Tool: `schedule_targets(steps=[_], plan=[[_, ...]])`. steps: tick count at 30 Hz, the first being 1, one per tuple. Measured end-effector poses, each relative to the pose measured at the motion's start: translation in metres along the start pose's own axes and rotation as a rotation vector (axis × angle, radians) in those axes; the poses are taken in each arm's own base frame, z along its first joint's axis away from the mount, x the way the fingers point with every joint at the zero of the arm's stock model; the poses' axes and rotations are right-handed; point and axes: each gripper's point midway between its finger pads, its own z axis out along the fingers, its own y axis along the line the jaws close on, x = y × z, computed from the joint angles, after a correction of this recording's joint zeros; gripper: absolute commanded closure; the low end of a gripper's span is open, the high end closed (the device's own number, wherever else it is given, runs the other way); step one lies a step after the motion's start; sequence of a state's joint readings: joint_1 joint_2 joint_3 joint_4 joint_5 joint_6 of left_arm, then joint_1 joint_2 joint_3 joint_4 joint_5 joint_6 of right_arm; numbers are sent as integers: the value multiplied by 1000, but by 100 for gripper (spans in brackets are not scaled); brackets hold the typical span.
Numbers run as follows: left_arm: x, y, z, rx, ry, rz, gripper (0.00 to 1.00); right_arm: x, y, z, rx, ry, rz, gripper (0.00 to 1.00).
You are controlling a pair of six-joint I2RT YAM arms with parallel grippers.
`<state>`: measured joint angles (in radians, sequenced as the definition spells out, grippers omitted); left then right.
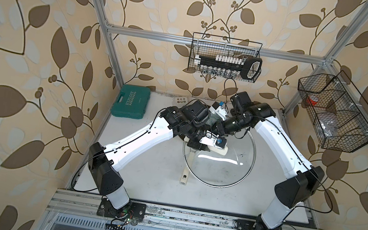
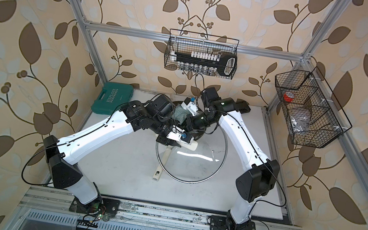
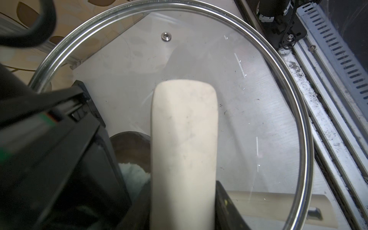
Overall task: Wipe the pot lid with a cloth
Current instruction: Wipe the pot lid.
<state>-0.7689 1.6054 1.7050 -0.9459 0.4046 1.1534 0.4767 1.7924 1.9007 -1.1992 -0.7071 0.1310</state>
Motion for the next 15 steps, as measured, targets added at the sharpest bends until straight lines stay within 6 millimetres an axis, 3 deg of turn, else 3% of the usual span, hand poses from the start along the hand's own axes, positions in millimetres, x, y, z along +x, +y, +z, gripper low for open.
schedule_targets(steps=[7,15], plan=[[7,-4,3,9,30,-6,100,-21,7,16,-21,-5,-19,100],[8,-3,9,2,27,-3,100,-22,2,16,-17,-5,-8,100]])
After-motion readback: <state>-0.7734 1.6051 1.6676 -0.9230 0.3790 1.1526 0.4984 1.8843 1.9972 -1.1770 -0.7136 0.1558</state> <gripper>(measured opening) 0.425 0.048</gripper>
